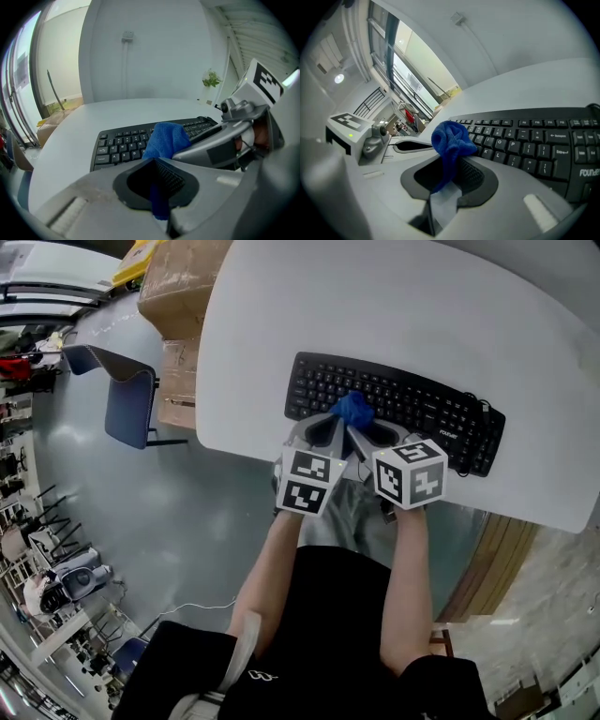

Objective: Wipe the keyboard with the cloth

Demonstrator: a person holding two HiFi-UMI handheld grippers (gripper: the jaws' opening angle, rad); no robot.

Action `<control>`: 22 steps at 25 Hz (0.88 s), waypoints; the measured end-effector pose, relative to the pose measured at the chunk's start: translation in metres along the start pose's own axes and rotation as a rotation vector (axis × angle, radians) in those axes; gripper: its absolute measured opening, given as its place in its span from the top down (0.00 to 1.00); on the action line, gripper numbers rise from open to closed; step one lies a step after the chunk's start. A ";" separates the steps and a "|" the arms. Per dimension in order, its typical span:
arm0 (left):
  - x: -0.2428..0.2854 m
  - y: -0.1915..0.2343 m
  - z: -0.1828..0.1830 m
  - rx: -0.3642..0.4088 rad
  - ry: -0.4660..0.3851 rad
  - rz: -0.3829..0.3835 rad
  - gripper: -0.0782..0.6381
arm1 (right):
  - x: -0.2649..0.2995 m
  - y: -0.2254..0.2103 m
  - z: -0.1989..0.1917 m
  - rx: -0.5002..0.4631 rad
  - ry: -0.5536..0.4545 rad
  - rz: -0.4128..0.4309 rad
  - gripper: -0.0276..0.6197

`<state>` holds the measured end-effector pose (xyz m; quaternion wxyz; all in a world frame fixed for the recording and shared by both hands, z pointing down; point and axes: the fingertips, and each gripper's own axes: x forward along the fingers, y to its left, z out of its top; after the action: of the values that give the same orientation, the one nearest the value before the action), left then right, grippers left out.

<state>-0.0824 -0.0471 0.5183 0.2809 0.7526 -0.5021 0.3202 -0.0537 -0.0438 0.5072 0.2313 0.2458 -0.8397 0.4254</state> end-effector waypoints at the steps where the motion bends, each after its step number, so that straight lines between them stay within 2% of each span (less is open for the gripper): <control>1: 0.002 -0.003 0.001 0.003 -0.001 -0.007 0.89 | -0.003 -0.003 -0.001 0.004 -0.004 -0.004 0.82; 22: 0.028 -0.065 0.025 0.114 0.003 -0.143 0.89 | -0.055 -0.048 -0.010 0.105 -0.143 -0.106 0.82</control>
<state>-0.0081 -0.0598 0.5176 0.2605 0.8010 -0.4275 0.3285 0.0198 -0.0488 0.5086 0.1797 0.3312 -0.8165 0.4374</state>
